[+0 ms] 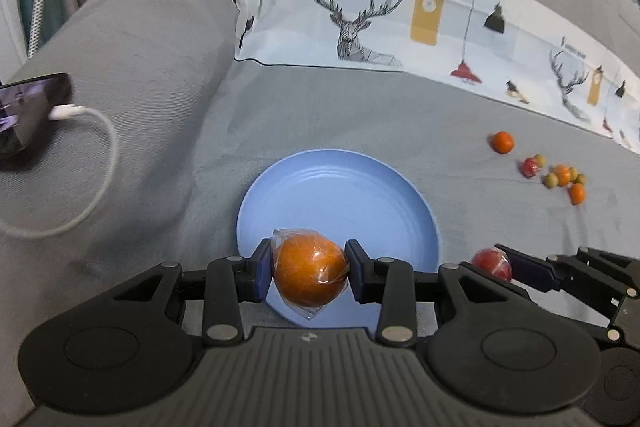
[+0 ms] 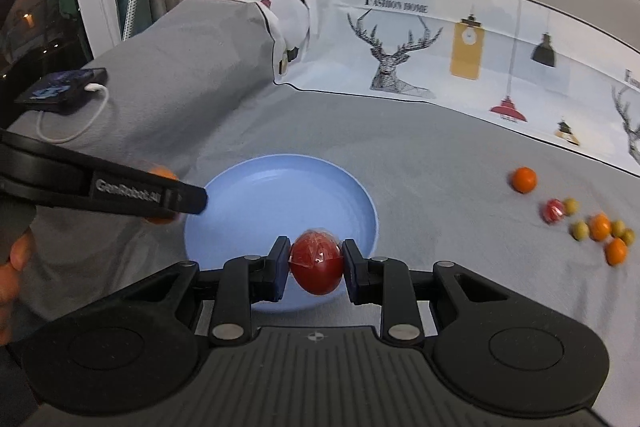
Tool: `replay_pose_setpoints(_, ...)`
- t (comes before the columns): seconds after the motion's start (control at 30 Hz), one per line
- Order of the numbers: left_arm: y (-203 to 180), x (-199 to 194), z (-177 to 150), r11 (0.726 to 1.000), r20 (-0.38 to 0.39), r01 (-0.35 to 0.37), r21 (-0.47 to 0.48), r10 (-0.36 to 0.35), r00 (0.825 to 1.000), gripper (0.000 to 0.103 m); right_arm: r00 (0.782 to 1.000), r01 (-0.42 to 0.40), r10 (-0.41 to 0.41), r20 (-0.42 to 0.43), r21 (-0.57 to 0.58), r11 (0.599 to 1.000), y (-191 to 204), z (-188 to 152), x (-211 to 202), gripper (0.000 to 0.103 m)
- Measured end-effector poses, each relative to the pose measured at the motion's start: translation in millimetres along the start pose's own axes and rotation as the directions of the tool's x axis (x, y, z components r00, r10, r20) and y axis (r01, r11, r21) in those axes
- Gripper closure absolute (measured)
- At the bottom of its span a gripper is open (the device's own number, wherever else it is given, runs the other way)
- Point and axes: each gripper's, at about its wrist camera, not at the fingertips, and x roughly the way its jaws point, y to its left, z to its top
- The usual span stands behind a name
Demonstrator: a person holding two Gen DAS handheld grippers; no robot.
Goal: Organize fruits
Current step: 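Carry the wrapped orange and red plum to the blue plate and release both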
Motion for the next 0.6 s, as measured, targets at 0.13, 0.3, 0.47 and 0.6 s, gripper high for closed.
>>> replay_pose_setpoints(0.13, 2, 32, 5, 1.0, -0.033, -0.027, 0.012, 0.027, 0.999, 0.061, 1.0, -0.013, 0.013, -0.013, -0.024, 1.0, 9, 3, 34, 0.074)
replay_pose_setpoints(0.3, 3, 66, 9, 0.998, -0.07, -0.05, 0.024, 0.052, 0.996, 0.061, 0.998, -0.027, 0.024, -0.056, -0.047, 0.999, 19, 2, 67, 0.074)
replay_pose_setpoints(0.47, 6, 82, 6, 0.997, -0.087, -0.068, 0.038, 0.071, 0.994, 0.061, 0.996, -0.03, 0.027, -0.084, -0.036, 0.999, 13, 0, 83, 0.074)
replay_pose_setpoints(0.6, 5, 79, 7, 0.997, -0.035, -0.052, 0.051, 0.053, 0.998, 0.012, 0.997, -0.026, 0.023, -0.078, -0.031, 0.999, 9, 1, 88, 0.071)
